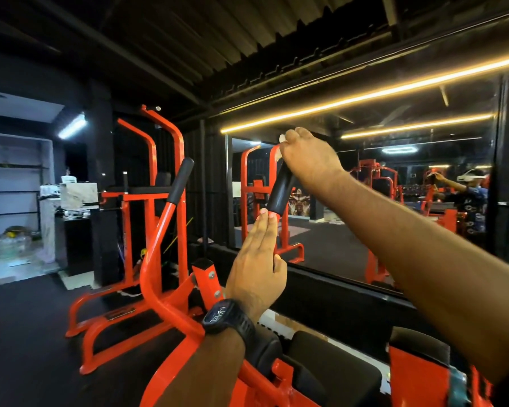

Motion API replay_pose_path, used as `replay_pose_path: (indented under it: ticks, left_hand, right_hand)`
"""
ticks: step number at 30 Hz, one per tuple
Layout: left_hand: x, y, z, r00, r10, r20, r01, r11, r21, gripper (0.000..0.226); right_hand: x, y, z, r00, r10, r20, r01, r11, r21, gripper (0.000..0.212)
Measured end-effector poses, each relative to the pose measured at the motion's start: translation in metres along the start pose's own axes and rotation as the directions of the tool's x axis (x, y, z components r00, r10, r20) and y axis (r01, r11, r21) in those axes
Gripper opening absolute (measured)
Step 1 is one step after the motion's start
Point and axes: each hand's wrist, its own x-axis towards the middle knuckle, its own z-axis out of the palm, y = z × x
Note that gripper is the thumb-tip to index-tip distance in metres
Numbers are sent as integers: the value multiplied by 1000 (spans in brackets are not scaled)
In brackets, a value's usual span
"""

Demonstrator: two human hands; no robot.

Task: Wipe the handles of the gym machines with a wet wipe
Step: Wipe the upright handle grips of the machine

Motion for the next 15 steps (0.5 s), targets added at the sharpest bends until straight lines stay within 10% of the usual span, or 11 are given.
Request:
replay_pose_path:
  ticks: [4,7,10,15]
  left_hand:
    - [-1,0,2,999,25,-20,-26,1000,-10,77]
    - [0,-3,3,1000,12,-22,-12,1000,-19,78]
    - [0,-3,4,1000,14,-25,-14,1000,-18,78]
    - [0,-2,4,998,32,-47,-31,999,20,76]
  right_hand:
    - [-45,-24,31,954,165,-249,-63,926,373,55]
    - [-64,-56,31,858,511,-62,-183,416,891,41]
    - [-51,-59,22,721,693,17,-191,175,966,35]
    - [-37,-56,26,670,733,113,-388,217,896,37]
